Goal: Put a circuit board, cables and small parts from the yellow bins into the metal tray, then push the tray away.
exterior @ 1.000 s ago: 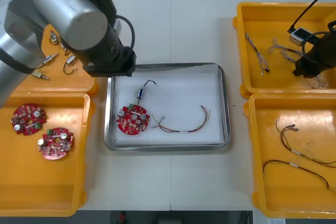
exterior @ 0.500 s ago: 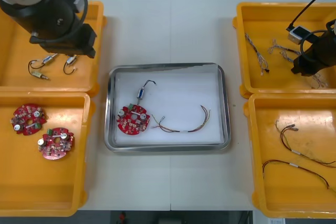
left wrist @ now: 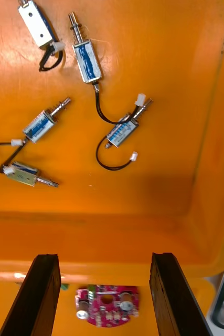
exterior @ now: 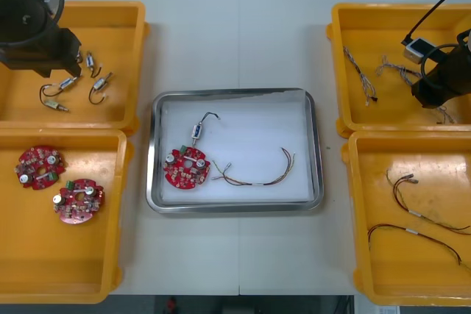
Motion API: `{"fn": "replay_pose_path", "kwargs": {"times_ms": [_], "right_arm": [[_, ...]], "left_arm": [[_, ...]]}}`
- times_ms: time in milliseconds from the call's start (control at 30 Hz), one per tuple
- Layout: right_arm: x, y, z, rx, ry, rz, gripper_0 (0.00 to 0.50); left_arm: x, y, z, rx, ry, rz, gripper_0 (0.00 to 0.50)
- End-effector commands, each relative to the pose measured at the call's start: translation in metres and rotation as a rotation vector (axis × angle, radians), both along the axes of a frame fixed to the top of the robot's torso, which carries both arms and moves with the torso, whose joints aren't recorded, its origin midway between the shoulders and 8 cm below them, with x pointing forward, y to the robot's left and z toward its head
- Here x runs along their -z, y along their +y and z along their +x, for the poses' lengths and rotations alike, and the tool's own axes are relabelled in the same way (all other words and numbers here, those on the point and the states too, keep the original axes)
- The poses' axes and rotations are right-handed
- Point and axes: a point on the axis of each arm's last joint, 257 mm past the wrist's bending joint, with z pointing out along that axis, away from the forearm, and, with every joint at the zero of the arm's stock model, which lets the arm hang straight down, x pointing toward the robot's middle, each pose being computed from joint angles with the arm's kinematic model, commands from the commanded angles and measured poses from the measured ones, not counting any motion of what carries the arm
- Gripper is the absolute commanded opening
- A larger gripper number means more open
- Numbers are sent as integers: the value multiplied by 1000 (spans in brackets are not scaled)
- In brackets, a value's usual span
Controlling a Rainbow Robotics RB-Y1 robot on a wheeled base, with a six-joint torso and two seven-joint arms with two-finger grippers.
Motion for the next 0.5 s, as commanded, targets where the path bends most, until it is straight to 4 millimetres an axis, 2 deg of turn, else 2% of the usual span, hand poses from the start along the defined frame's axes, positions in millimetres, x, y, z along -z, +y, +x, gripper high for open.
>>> {"fn": "replay_pose_path", "kwargs": {"times_ms": [33,233,500], "right_arm": [[28,8,-13,-42,40,5,0],[-5,16,-16,-78,39,8,0],[-60,30,-43,-118,79,39,0]], "left_arm": [[-43,33,24,34,-115,30,500],[-34,50,41,46,-145,45,500],[-14,76,50,30,-142,47,500]]}}
